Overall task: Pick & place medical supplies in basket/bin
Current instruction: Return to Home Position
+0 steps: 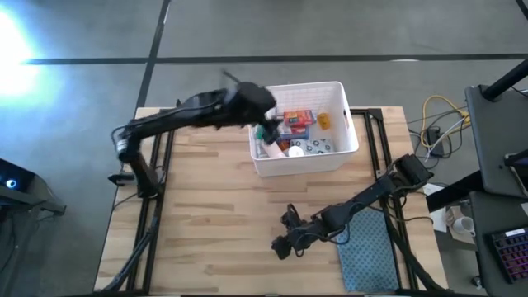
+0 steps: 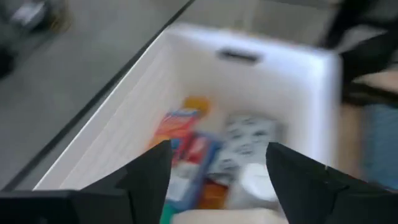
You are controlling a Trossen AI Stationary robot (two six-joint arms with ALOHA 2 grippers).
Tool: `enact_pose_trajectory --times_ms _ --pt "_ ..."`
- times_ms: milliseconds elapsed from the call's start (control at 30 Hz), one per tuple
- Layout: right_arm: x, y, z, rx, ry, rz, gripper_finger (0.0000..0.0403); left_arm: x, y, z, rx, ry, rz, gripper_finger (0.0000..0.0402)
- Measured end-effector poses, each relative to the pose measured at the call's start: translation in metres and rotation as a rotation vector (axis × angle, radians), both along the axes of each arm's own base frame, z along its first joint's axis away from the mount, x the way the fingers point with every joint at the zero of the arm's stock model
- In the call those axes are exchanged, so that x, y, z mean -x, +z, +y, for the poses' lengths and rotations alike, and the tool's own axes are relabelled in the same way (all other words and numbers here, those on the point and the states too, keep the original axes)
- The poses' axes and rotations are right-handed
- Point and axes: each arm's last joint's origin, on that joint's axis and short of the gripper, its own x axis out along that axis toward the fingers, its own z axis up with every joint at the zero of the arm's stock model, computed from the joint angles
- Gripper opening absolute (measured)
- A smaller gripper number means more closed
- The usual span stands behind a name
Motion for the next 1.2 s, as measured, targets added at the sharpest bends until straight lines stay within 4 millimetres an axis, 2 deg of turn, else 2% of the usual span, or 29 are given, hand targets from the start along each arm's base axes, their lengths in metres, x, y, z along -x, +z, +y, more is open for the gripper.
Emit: enact_pose_trajectory --times_ms 67,167,300,400,533,600,700,833,933,1100,1200 --pt "-0.001 0.000 -0.001 0.012 0.009 -0.006 0.0240 0.018 0.021 -0.024 -0.016 -0.060 -0.059 0.0243" --pt "-0.005 0.002 -0.007 0.003 -0.003 -0.012 0.0240 0.046 0.042 -0.054 -0.030 -0.124 -0.131 0.0244" --pt "-0.014 0.008 -0.014 0.021 0.052 -0.036 0.0240 0.085 0.057 -0.082 0.005 -0.129 -0.262 0.0244" --pt "-0.023 0.023 -0.017 0.107 0.173 -0.156 0.0240 0.113 0.057 -0.094 0.074 -0.133 -0.368 0.0244" --pt "-0.031 0.052 -0.028 0.133 0.339 -0.371 0.0240 0.139 0.030 -0.107 0.156 -0.170 -0.449 0.0244" --pt "-0.027 0.062 -0.036 0.144 0.389 -0.409 0.0240 0.150 0.007 -0.112 0.216 -0.183 -0.494 0.0244" --pt "-0.011 0.074 -0.045 0.172 0.409 -0.440 0.0240 0.166 -0.024 -0.120 0.285 -0.252 -0.631 0.0244" --pt "0.021 0.096 -0.057 0.199 0.416 -0.515 0.0240 0.187 -0.057 -0.131 0.286 -0.455 -0.855 0.0244" --pt "0.052 0.115 -0.068 0.266 0.399 -0.594 0.0240 0.203 -0.073 -0.134 0.259 -0.523 -0.994 0.0244" --pt "0.104 0.143 -0.084 0.391 0.426 -0.772 0.0240 0.219 -0.099 -0.127 0.293 -0.477 -1.000 0.0244" --pt "0.127 0.150 -0.094 0.354 0.355 -0.815 0.0240 0.225 -0.112 -0.123 0.471 -0.358 -1.039 0.0244"
